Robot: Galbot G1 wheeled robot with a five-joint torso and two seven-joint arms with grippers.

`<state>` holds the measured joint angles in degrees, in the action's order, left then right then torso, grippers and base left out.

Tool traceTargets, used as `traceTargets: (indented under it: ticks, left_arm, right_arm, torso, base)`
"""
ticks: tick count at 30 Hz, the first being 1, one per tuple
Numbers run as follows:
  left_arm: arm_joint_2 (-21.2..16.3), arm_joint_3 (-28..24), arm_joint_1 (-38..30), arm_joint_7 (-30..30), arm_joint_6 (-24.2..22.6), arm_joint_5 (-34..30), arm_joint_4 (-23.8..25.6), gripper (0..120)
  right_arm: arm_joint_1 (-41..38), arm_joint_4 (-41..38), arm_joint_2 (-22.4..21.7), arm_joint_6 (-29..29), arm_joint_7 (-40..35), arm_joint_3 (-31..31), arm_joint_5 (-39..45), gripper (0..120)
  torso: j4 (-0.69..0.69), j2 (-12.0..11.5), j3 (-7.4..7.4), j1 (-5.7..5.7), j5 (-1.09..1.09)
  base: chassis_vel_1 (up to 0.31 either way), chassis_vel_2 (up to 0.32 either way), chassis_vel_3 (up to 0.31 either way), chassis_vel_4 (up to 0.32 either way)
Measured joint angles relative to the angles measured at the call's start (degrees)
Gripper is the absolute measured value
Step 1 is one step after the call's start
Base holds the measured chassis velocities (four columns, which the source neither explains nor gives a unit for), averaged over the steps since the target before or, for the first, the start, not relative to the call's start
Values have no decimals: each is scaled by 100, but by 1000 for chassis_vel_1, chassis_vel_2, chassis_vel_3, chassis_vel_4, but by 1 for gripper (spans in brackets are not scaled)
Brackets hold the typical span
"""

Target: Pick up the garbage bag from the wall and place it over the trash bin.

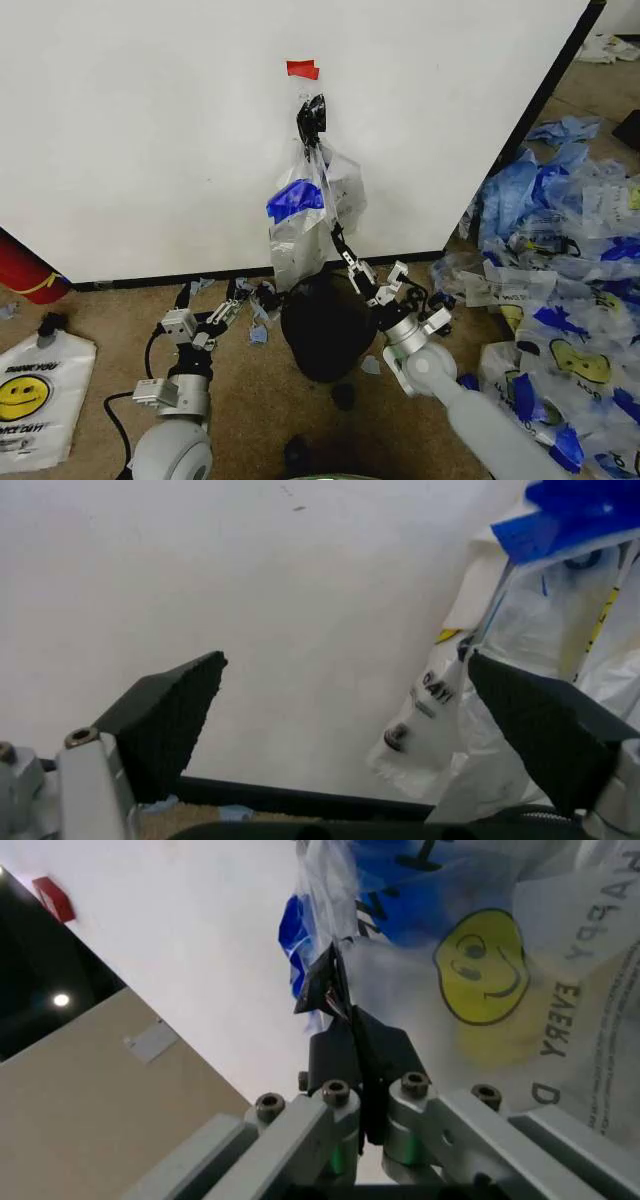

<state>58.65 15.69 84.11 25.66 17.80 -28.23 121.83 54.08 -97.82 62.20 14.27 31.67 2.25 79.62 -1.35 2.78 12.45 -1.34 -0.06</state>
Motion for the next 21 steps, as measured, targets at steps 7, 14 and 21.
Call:
traceTargets:
  ticks: [7, 14, 21]
  left_arm:
    - [-23, -5, -23, 0, 14, 1, -22, 97]
    - [-67, -23, -105, 4, 10, -34, -47, 97]
    - [-57, -64, -136, 6, -1, -36, -87, 97]
  right_arm:
    - [73, -83, -58, 64, -38, 13, -91, 0]
    - [176, -130, -249, 93, -27, 43, -102, 0]
    - [338, -128, -359, 151, 35, 56, -205, 0]
  torso:
    - [0, 0, 0, 0, 0]
    - [-1, 0, 0, 0, 0]
    - [0, 0, 0, 0, 0]
  base:
    - [0, 0, 0, 0]
    - [0, 0, 0, 0]
    - [0, 0, 0, 0]
